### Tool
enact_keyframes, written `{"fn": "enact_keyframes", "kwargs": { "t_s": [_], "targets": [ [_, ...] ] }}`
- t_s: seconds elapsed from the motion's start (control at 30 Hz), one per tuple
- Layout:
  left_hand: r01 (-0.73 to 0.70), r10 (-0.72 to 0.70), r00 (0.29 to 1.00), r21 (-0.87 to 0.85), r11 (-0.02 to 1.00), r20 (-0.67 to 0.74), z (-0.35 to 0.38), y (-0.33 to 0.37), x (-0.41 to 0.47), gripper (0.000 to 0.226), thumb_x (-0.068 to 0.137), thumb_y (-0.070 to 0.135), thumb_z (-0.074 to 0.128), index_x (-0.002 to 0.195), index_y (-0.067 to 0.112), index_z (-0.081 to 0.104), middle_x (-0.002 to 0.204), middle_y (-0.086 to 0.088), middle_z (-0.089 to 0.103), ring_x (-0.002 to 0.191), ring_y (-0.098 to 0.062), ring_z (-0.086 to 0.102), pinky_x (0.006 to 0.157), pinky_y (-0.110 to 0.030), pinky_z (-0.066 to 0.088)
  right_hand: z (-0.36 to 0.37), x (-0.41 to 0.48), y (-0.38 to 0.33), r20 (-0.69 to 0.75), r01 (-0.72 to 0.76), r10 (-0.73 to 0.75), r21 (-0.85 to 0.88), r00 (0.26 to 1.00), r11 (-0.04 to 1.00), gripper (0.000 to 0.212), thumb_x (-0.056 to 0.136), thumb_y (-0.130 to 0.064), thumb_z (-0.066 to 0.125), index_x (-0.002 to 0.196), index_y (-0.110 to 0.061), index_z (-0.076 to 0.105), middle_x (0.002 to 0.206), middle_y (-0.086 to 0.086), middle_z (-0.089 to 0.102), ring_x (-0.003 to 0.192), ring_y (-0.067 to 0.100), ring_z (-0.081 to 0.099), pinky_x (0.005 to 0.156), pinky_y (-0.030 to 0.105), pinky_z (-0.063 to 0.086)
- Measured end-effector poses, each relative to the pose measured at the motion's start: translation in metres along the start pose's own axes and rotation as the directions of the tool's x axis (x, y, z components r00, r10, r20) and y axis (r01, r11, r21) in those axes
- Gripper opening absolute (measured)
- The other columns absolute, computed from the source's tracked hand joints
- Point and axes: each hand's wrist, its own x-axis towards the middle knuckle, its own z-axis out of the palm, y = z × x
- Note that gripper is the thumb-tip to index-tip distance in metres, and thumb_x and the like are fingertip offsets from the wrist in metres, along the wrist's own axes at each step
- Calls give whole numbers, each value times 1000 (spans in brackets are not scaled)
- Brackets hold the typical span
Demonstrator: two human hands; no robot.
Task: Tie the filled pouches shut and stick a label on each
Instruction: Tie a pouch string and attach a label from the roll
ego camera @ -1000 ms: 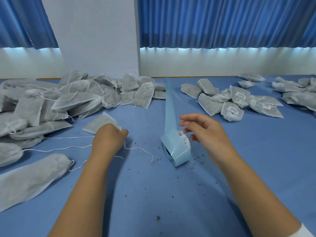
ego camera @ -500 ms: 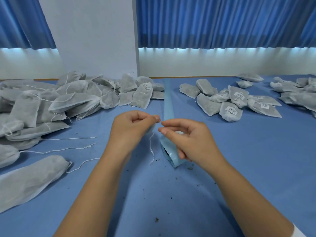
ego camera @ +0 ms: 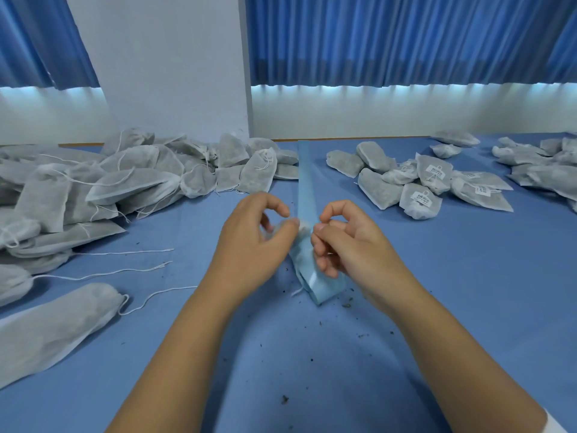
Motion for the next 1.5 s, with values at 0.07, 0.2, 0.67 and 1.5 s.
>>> {"fn": "enact_keyframes", "kwargs": {
  "t_s": [0.07, 0.2, 0.67, 1.5],
  "targets": [
    [-169, 156, 978, 83, 982, 141, -3, -2, -1, 22, 82, 23, 58, 102, 23, 65, 121, 18, 61, 109, 8, 48, 96, -13, 34, -2, -1, -3, 45, 18, -18, -2, 999, 1000, 16, 98, 0, 43, 91, -14, 44, 58, -1, 50, 46, 15, 45, 42, 21, 35],
    [-286, 238, 937, 173, 942, 255, -4, -4, -1, 19, 84, 30, 61, 95, 22, 74, 104, 14, 71, 112, -8, 59, 108, -40, 35, -5, -4, -6, 88, 52, -55, 42, 995, 998, 17, 97, 2, 45, 90, -14, 46, 59, -1, 50, 47, 13, 46, 43, 20, 34],
    [136, -2, 939, -365, 921, 343, -26, 9, 0, 15, 78, 21, 64, 68, 24, 75, 62, 7, 66, 64, -4, 60, 67, -11, 45, -9, -2, 1, -214, 355, -449, -366, 867, 860, 18, 88, -9, 69, 87, -27, 71, 70, -11, 66, 63, 5, 58, 61, 18, 47],
    [301, -101, 795, -244, 922, 599, -21, 14, -3, 23, 93, 17, 61, 77, 20, 78, 73, 2, 72, 76, -1, 64, 76, -11, 46, -10, -3, 1, -15, 341, -409, -526, 912, 779, 15, 84, -20, 74, 89, -34, 73, 99, -11, 58, 76, 4, 58, 63, 11, 40]
  ]
}}
